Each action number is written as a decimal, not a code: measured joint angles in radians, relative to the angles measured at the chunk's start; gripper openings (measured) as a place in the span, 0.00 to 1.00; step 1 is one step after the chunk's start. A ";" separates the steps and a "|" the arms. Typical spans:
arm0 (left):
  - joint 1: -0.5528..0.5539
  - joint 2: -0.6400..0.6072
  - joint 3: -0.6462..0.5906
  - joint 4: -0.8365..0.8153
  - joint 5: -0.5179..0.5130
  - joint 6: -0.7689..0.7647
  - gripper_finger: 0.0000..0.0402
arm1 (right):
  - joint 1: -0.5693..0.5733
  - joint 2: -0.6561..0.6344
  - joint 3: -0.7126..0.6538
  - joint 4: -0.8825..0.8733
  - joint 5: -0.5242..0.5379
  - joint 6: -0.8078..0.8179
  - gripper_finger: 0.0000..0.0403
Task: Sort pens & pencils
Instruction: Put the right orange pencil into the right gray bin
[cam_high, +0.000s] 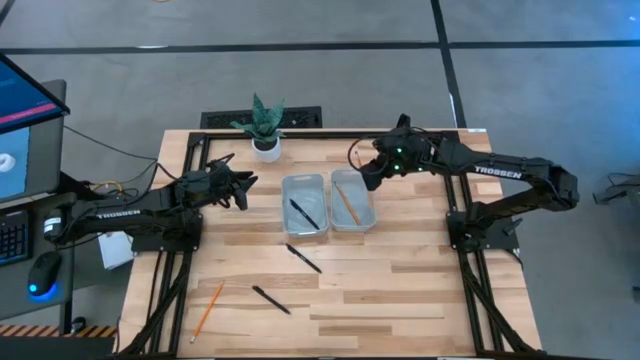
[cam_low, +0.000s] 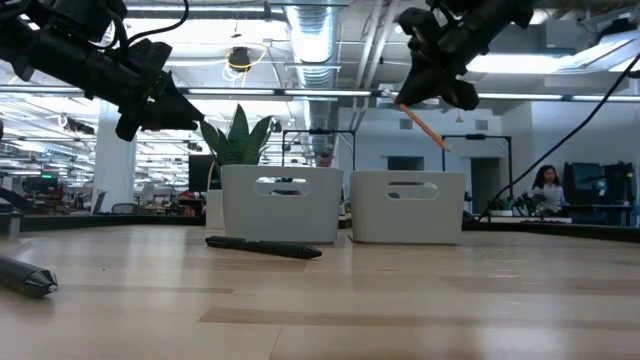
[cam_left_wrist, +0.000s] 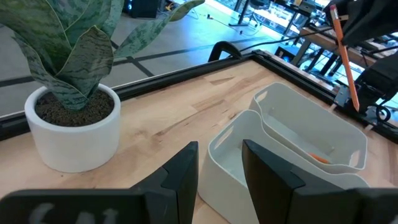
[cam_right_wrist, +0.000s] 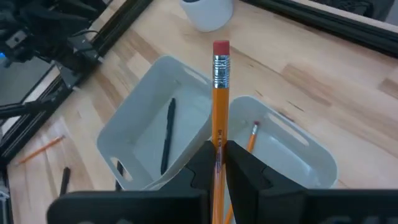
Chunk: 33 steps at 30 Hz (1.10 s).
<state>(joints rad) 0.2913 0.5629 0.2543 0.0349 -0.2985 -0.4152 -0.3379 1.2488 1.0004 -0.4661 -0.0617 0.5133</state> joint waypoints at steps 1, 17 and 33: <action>0.000 0.000 0.000 0.000 0.000 0.000 0.29 | 0.003 0.001 0.000 0.001 0.000 0.000 0.13; 0.000 0.000 0.000 0.000 0.000 0.000 0.29 | 0.056 0.248 -0.001 0.062 0.005 -0.043 0.13; 0.000 0.000 0.000 -0.001 0.000 0.000 0.29 | 0.056 0.377 -0.001 0.061 -0.016 -0.043 0.15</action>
<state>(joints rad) 0.2913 0.5629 0.2543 0.0341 -0.2989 -0.4152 -0.2817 1.6259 0.9993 -0.4050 -0.0780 0.4702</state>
